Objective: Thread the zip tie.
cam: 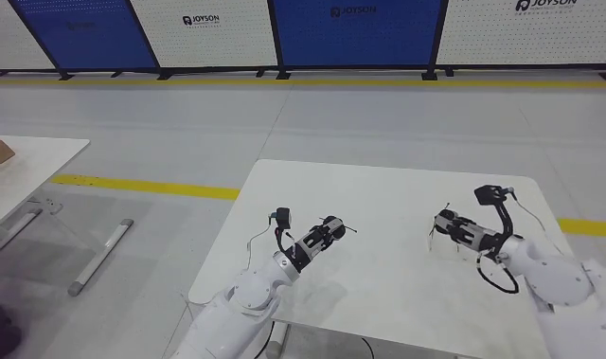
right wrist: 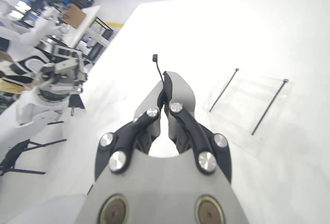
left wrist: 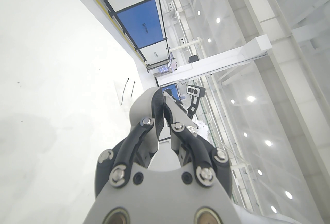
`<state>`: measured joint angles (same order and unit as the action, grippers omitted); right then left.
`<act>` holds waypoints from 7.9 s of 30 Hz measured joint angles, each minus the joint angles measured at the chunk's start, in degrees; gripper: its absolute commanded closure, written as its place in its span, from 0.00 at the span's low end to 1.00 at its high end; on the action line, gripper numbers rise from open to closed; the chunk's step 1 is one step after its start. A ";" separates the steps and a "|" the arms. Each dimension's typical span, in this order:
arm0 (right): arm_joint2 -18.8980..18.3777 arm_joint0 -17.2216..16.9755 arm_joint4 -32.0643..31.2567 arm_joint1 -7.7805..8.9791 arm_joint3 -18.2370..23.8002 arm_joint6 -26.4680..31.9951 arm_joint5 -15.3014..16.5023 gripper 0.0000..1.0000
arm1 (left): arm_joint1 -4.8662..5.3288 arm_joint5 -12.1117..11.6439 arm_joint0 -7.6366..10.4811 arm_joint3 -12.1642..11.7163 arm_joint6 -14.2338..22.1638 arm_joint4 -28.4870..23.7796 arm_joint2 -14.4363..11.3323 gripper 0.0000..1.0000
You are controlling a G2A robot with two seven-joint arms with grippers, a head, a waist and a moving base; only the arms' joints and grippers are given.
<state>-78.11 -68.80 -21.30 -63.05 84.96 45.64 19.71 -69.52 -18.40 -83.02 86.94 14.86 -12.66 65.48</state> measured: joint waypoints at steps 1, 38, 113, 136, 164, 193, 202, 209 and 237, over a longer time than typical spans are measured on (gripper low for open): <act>-0.27 -0.64 1.48 0.08 0.74 -0.71 -0.02 1.00 | 0.00 0.00 0.00 0.00 0.00 0.00 0.00 1.00; 4.74 -9.45 6.07 -1.38 5.18 -29.19 -6.03 1.00 | 0.00 0.00 0.00 0.00 0.00 0.00 0.00 1.00; 11.46 -8.81 3.53 -3.56 3.47 -38.56 -2.43 1.00 | -2.03 -0.37 2.67 -1.51 -10.55 7.48 -7.55 1.00; 11.46 -8.81 3.53 -3.56 3.47 -38.56 -2.43 1.00 | -2.18 1.69 2.10 0.62 -13.86 9.98 -6.71 1.00; 16.50 -9.92 5.51 -5.30 0.72 -42.92 -0.25 1.00 | -1.96 6.83 0.24 6.28 -18.48 20.79 -6.19 1.00; 19.47 -10.74 7.57 -6.75 1.21 -49.74 -0.23 1.00 | -0.55 9.81 -1.72 11.22 -12.09 25.34 -1.40 1.00; 19.47 -10.74 7.56 -6.75 1.22 -49.74 -0.23 1.00 | 0.28 11.14 -0.96 12.34 -3.98 25.92 1.18 1.00; 19.47 -10.74 7.56 -6.75 1.22 -49.74 -0.23 1.00 | 0.13 10.96 -0.93 12.30 -4.96 25.01 1.08 1.00; 22.79 -11.58 8.35 -8.99 2.85 -57.41 -0.22 1.00 | -0.53 9.97 1.94 8.39 -5.79 21.29 -0.86 1.00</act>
<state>-55.32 -80.38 -12.95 -72.04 87.81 -11.77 19.48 -70.06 -8.43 -81.08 95.33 9.07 8.63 64.62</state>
